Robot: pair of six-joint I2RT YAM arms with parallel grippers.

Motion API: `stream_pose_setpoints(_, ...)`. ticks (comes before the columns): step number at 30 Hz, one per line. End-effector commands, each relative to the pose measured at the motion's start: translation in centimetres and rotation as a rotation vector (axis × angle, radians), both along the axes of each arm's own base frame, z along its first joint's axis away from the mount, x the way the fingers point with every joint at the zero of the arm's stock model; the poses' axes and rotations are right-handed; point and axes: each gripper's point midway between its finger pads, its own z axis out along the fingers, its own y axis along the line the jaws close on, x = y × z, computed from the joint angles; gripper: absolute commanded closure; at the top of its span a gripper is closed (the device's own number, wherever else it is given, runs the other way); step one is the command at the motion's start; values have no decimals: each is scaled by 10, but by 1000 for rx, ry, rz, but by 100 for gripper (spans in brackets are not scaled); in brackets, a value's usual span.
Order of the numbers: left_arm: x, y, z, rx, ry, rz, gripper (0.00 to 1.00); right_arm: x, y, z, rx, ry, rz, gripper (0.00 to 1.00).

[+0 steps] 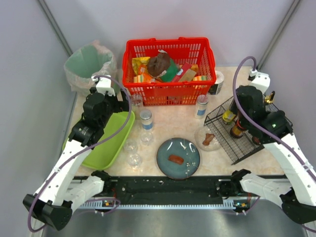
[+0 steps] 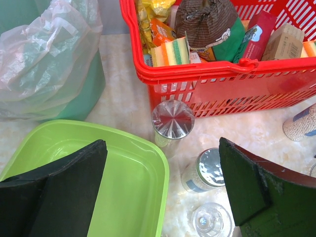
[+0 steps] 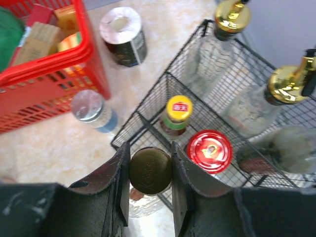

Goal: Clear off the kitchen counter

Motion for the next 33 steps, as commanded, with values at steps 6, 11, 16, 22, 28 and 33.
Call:
stream_pose_setpoints(6,6,-3,10,-14,-32,-5,2,-29,-66,25,-86,-78,-249,100)
stream_pose_setpoints(11,6,-4,9,-16,-30,-8,2,-48,-90,17,-116,-82,-332,100)
stream_pose_setpoints(16,8,-8,6,-22,-15,-24,1,-59,-106,5,-137,-71,-390,100)
stream_pose_setpoints(22,7,-11,6,-32,-14,-39,2,-58,-113,-26,-144,-10,-446,100)
stream_pose_setpoints(28,7,-13,7,-38,-14,-44,2,-51,-116,-59,-103,0,-494,100)
stream_pose_setpoints(33,6,-10,8,-32,-19,-32,2,-46,-119,-91,-66,41,-538,100)
